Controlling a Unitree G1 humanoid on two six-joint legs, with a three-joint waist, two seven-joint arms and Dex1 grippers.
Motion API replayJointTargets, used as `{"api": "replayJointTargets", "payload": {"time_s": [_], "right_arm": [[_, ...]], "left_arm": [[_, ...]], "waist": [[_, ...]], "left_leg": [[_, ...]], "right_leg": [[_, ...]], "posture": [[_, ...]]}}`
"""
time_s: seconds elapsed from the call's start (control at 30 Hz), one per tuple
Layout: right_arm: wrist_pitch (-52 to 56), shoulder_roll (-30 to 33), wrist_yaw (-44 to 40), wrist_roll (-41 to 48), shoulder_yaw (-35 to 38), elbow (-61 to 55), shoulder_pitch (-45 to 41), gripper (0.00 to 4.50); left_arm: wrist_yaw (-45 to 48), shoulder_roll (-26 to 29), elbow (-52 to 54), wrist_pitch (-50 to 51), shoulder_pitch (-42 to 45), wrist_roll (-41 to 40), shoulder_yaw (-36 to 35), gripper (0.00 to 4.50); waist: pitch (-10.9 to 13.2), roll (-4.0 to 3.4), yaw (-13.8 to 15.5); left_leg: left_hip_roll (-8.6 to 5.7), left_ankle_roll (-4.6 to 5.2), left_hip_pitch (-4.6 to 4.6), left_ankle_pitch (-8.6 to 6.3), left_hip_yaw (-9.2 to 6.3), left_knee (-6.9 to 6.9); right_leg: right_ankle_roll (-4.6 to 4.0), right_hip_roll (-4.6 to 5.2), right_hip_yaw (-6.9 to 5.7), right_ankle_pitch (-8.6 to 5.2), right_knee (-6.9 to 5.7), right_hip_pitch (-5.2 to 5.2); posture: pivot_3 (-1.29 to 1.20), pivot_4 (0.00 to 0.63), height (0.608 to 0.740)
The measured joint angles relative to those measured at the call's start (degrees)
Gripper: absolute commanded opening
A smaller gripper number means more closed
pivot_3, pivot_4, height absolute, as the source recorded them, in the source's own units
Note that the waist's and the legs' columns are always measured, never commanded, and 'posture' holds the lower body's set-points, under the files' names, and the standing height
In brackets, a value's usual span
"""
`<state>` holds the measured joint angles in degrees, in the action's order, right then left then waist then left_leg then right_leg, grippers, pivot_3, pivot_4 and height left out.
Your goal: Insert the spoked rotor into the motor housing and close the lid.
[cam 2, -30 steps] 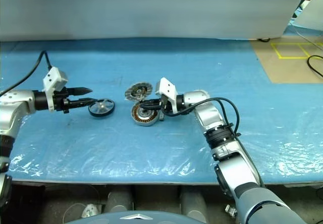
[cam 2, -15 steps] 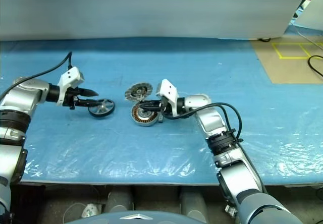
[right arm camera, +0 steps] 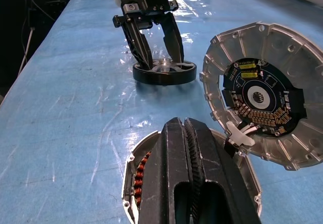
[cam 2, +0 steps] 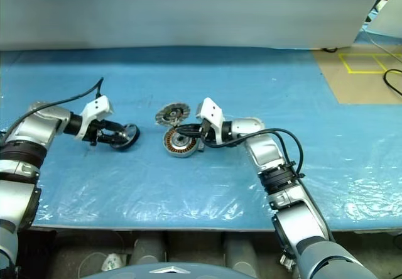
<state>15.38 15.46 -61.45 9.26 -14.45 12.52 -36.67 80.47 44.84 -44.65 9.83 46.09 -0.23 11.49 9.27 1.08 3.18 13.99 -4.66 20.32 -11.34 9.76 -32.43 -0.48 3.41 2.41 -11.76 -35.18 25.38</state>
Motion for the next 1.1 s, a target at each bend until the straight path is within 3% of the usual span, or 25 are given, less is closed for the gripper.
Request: {"api": "replayJointTargets", "payload": {"time_s": [0.2, 0.47, 0.9, 1.1], "right_arm": [[-0.2, 0.0, 0.6, 0.0, 0.1, 0.0, 0.0, 0.0], [-0.5, 1.3, 1.0, 0.7, 1.7, 0.0, -0.4, 0.0], [0.7, 8.0, 2.9, 2.0, 7.3, 1.8, -0.6, 0.0], [1.2, 9.4, 4.0, 2.1, 7.8, 1.8, 0.4, 0.0]], "left_arm": [[-0.7, -0.3, 1.8, -0.1, -0.9, 0.1, -0.9, 1.41], [-0.9, -0.7, 8.6, 3.4, -4.8, -3.2, -3.4, 1.39], [-5.4, -1.4, 47.7, 34.9, -20.9, -26.5, -12.5, 1.39], [-13.8, -7.2, 54.0, 37.8, -25.4, -30.3, -13.4, 1.39]], "waist": [[0.0, -0.06, 0.5], [0.0, -0.08, 0.8], [0.0, -0.08, 0.6], [0.0, -0.08, 0.7]], "left_leg": [[-0.06, 0.0, -0.2, 0.0, 0.0, 0.0], [-0.1, 0.0, -0.11, 0.0, 0.0, 0.01], [-0.02, 0.0, 0.09, 0.0, 0.0, 0.26], [-0.03, 0.01, 0.11, 0.0, -0.01, 0.17]], "right_leg": [[0.0, 0.07, 0.01, 0.0, 0.0, -0.16], [0.0, 0.12, -0.02, 0.0, 0.04, -0.14], [0.0, 0.03, -0.13, 0.0, 0.37, -0.03], [0.0, 0.05, -0.13, 0.0, 0.38, -0.05]], "posture": [[0.0, 0.15, 0.74], [0.0, 0.15, 0.74], [0.0, 0.15, 0.74], [0.0, 0.15, 0.74]]}}
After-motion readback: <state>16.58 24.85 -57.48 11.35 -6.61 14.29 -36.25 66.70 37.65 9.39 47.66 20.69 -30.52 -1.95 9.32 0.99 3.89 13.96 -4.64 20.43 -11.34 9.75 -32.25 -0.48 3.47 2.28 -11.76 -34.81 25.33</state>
